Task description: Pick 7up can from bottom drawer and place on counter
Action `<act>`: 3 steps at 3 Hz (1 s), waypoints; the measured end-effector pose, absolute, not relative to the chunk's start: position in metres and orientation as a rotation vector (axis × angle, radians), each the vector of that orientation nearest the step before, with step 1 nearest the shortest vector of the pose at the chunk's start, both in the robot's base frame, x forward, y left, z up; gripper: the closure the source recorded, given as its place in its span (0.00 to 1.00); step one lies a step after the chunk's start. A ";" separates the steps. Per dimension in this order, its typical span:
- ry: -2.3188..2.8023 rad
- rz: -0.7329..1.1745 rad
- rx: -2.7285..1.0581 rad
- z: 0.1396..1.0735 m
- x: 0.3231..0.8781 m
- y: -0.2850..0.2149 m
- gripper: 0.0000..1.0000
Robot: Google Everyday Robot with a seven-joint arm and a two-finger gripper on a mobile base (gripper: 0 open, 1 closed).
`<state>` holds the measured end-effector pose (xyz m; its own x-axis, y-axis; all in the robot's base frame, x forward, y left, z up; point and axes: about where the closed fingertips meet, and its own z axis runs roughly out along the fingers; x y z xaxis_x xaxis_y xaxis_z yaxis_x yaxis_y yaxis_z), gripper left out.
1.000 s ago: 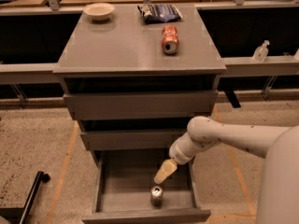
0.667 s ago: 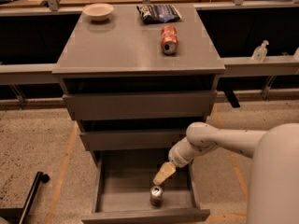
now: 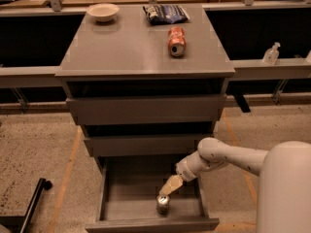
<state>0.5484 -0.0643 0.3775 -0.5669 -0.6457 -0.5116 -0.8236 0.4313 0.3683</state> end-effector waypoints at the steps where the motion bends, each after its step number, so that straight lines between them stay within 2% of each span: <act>1: 2.427 0.842 -1.260 0.363 0.548 -0.065 0.00; 3: 2.499 0.812 -1.302 0.304 0.552 -0.065 0.00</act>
Offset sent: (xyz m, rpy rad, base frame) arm 0.0086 -0.0046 -0.0685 -0.0920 0.0324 -0.0032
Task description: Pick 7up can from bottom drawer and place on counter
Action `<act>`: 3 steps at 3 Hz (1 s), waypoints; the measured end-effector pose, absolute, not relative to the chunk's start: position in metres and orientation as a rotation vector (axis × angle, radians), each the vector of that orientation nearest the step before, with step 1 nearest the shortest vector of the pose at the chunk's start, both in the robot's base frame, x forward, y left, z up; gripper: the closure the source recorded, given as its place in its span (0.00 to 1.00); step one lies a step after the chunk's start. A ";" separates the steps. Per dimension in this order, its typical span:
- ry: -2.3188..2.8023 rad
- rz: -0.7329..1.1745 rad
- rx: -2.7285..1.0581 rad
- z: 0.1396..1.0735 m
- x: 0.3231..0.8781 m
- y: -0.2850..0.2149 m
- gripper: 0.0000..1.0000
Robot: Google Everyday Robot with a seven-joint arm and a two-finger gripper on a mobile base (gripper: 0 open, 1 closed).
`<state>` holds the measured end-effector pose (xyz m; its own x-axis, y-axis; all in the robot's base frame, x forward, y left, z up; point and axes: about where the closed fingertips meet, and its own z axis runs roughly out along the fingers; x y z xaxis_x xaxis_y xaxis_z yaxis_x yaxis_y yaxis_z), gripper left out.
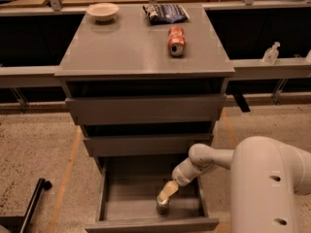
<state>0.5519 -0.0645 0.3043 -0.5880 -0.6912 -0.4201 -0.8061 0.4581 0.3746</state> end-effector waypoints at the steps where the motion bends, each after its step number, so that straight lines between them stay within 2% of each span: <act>1: 2.535 0.824 -1.284 0.268 0.553 -0.063 0.00; 3: 2.589 0.841 -1.119 0.204 0.553 -0.055 0.00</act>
Offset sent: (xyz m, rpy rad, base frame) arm 0.0048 -0.0030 -0.1225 -0.0095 0.0625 -0.1677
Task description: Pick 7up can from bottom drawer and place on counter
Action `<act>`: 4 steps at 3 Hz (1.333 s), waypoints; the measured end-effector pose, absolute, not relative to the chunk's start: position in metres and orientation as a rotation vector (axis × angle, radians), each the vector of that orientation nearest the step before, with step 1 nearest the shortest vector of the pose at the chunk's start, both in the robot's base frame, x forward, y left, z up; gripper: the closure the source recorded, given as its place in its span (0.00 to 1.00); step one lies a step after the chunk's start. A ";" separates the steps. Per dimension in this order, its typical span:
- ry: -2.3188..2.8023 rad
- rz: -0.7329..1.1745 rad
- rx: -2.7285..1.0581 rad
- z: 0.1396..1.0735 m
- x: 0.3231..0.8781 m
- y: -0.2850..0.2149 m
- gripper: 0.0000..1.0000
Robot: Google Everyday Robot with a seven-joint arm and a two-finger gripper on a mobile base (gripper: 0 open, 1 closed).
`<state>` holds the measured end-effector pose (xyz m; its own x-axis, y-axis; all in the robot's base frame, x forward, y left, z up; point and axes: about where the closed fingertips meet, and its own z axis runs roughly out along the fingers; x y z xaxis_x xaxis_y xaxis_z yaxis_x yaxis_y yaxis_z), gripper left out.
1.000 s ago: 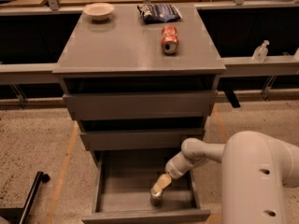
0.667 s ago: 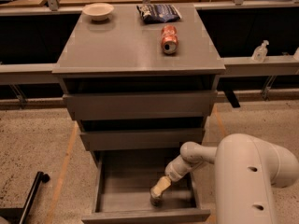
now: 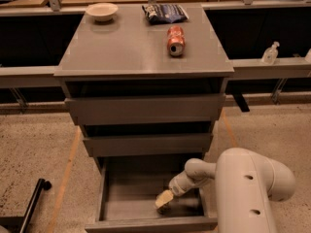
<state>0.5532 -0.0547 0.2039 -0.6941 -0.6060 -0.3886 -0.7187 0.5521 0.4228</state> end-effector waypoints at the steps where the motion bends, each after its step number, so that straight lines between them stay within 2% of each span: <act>1: 2.613 0.874 -1.065 0.176 0.552 -0.035 0.02; 4: 2.672 0.851 -1.050 0.167 0.547 -0.025 0.70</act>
Offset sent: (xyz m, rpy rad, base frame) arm -0.0044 0.0383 -0.0513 0.0166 0.0948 -0.0411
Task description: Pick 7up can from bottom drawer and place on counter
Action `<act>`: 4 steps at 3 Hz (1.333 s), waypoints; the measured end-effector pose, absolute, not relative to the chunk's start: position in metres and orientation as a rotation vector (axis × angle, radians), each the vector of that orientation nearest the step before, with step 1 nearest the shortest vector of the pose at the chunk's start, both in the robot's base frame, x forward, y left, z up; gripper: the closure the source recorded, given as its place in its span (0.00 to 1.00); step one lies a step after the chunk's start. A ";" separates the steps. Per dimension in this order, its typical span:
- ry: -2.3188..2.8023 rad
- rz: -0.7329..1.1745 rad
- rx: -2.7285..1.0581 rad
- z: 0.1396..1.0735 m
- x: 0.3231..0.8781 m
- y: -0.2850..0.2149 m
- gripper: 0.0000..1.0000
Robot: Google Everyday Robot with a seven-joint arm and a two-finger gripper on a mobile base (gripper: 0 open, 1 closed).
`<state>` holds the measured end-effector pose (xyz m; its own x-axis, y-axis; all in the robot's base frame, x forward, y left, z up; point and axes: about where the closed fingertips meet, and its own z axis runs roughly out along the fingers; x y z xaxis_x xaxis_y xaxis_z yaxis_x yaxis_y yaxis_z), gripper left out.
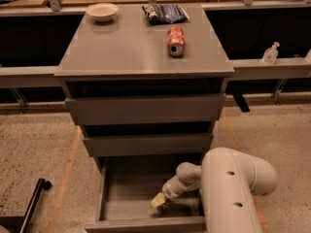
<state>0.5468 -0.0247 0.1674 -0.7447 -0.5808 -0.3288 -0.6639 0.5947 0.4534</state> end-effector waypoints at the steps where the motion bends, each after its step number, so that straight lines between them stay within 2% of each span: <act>1: 2.646 0.813 -1.054 0.186 0.551 -0.024 0.93; 2: 2.575 0.783 -1.079 0.219 0.559 -0.021 1.00; 4: 2.349 0.842 -1.153 0.316 0.570 -0.006 1.00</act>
Offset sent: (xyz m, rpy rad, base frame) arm 0.0297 0.0066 0.1061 0.0304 -0.2159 0.0293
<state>0.5703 -0.0063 0.3165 -0.5855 -0.5723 -0.5742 -0.8068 0.4811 0.3431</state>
